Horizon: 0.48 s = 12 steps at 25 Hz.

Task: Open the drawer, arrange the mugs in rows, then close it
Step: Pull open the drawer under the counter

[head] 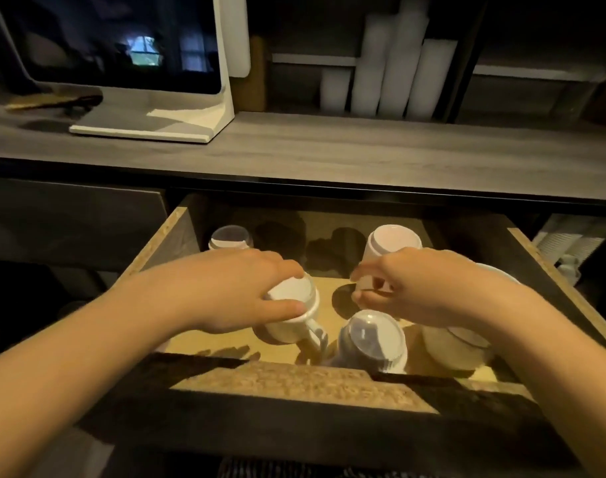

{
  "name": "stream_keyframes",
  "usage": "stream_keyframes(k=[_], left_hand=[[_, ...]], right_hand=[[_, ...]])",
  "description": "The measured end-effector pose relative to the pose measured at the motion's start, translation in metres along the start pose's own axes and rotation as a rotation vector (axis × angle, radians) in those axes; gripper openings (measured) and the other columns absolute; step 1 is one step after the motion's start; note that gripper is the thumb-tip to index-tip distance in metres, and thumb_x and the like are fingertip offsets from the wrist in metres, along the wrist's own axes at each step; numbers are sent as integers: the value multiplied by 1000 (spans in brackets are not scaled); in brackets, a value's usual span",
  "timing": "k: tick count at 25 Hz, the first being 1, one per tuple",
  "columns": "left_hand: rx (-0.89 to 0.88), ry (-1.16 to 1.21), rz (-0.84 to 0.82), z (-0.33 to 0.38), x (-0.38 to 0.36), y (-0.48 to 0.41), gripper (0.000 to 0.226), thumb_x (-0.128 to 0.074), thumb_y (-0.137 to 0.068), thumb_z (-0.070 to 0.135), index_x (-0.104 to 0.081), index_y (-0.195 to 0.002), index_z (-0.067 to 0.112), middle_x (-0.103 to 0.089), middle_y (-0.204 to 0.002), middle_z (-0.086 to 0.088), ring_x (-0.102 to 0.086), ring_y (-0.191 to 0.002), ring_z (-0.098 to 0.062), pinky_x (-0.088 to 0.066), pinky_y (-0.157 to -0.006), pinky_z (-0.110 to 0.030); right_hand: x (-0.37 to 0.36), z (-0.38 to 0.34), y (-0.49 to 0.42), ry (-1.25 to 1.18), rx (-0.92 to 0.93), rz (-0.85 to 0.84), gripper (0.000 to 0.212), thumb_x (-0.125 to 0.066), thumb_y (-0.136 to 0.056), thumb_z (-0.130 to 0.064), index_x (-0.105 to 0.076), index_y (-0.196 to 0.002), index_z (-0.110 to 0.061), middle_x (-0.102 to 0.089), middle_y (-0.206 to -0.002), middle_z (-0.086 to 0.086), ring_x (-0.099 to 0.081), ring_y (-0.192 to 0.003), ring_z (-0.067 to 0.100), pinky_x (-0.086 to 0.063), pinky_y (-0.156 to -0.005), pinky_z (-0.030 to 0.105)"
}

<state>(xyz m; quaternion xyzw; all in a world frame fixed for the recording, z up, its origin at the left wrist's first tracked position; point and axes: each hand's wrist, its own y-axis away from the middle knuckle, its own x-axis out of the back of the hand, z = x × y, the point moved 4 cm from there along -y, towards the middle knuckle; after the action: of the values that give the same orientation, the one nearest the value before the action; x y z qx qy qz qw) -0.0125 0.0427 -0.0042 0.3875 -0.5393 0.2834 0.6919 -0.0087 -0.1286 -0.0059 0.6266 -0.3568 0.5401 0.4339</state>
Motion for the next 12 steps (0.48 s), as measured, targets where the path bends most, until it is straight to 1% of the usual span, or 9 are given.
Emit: stream_keyframes(k=[2,6,8,10,11,12], left_hand=[[25,-56,-43,-17,3,-19,55,-41,-90,54,-31,-140,34,-43,-143,8,-46,-125,-12,-40,-103,-32],[88,-167,-127,-46,-5,-58,64,-58,-88,39,-27,-143,27,-43,-143,2,-48,-124,-18,-44,-99,-30],[118,-166,-166,-60,-13,-78,69,-65,-85,30,-28,-143,25,-46,-141,0,-51,-121,-20,-46,-94,-28],[147,-206,-194,-74,-20,-95,68,-68,-83,28,-32,-141,25,-47,-139,-1,-52,-119,-22,-46,-89,-27],[157,-267,-200,-82,-24,-103,66,-68,-82,29,-34,-139,24,-47,-138,-2,-51,-119,-23,-45,-91,-29],[169,-351,-203,-91,-27,-110,65,-68,-82,32,-35,-138,24,-46,-138,-3,-48,-122,-24,-43,-96,-33]], right_hand=[[2,-3,-23,63,51,-27,43,-39,-92,-50,-48,-129,-30,-64,-120,-4,-61,-107,18,-51,-89,33],[-2,-5,-67,107,104,-52,41,-42,-93,-46,-55,-124,-23,-68,-108,0,-64,-93,19,-54,-81,32],[-6,-5,-87,111,107,-73,41,-43,-93,-45,-55,-124,-22,-67,-109,2,-64,-94,20,-54,-82,31],[-13,-5,-101,121,122,-96,41,-43,-93,-43,-55,-124,-20,-67,-111,3,-64,-97,22,-54,-84,34],[-18,-4,-106,126,136,-102,41,-43,-93,-43,-54,-125,-19,-66,-111,4,-64,-97,23,-54,-84,35],[-23,-3,-111,126,152,-102,42,-43,-93,-42,-53,-126,-19,-66,-112,4,-64,-98,23,-54,-83,34]])
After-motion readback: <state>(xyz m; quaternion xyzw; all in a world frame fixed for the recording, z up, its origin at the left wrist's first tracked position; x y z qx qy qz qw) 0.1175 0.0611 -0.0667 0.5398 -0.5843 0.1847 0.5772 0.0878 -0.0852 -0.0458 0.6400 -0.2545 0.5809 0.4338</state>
